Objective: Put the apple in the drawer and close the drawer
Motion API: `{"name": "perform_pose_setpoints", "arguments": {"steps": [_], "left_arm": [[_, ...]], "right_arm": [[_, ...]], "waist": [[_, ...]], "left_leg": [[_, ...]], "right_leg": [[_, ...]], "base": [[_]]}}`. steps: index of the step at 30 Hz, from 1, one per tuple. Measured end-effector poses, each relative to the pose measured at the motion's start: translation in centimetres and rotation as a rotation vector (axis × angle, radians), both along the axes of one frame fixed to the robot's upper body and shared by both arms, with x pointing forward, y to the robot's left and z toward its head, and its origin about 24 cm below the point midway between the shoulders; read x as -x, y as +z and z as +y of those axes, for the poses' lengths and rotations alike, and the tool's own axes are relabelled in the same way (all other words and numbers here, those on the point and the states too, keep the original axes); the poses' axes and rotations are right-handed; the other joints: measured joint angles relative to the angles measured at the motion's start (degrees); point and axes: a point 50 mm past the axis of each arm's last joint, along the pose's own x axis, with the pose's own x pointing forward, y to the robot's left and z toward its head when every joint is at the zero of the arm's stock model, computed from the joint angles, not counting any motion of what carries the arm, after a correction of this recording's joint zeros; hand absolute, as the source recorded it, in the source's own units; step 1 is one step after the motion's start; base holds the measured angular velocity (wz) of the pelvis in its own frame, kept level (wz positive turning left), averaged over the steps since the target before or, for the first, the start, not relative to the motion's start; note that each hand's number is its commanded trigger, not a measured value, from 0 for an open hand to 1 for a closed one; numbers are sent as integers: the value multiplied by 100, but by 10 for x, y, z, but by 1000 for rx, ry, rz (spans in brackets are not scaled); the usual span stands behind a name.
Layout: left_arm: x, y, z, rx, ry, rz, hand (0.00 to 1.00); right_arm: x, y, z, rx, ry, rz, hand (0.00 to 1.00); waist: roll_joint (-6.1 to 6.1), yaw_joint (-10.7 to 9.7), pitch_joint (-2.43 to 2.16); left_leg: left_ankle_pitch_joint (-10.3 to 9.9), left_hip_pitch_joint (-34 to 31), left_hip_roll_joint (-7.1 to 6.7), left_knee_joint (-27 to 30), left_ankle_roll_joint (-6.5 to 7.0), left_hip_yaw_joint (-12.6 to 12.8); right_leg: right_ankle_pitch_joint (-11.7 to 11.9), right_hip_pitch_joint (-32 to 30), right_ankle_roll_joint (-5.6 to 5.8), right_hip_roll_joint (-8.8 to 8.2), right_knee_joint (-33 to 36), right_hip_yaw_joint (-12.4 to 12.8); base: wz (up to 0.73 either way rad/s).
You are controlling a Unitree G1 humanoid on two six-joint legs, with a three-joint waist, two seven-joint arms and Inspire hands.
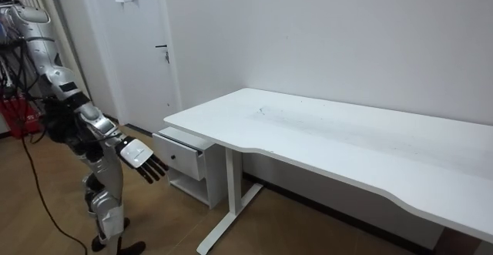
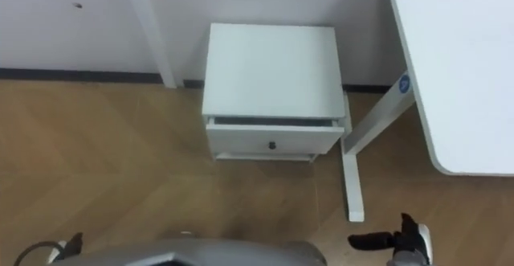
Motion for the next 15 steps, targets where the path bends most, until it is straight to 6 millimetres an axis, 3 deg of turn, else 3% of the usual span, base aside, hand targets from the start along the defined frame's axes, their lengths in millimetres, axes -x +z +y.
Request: {"name": "perform_pose_setpoints", "arguments": {"steps": [1, 2, 9, 15], "left_arm": [[-3, 0, 0, 1, -3, -8, 0], [-5, 0, -1, 1, -5, -13, 0], [-8, 0, -2, 5, -8, -17, 0], [-4, -1, -3, 11, -5, -2, 0]], "right_arm": [[0, 0, 0, -7, 1, -1, 0], [0, 0, 1, -17, 4, -1, 0], [11, -5, 4, -71, -1, 52, 0], [21, -8, 7, -116, -31, 92, 0]], "waist": [[-1, -25, 3], [2, -16, 1], [114, -59, 19], [123, -65, 42]], "left_leg": [[66, 55, 15, -65, 145, -30], [90, 95, 25, -144, 161, -24], [159, 306, 37, -446, 71, -28], [162, 386, 19, -572, 65, -28]], "right_leg": [[9, 50, -15, 34, -42, -63], [14, 54, -28, 57, -60, -74], [-6, 154, -71, 100, -96, -97], [-9, 225, -73, 105, -181, -92]], "base": [[4], [0], [-1], [0]]}}
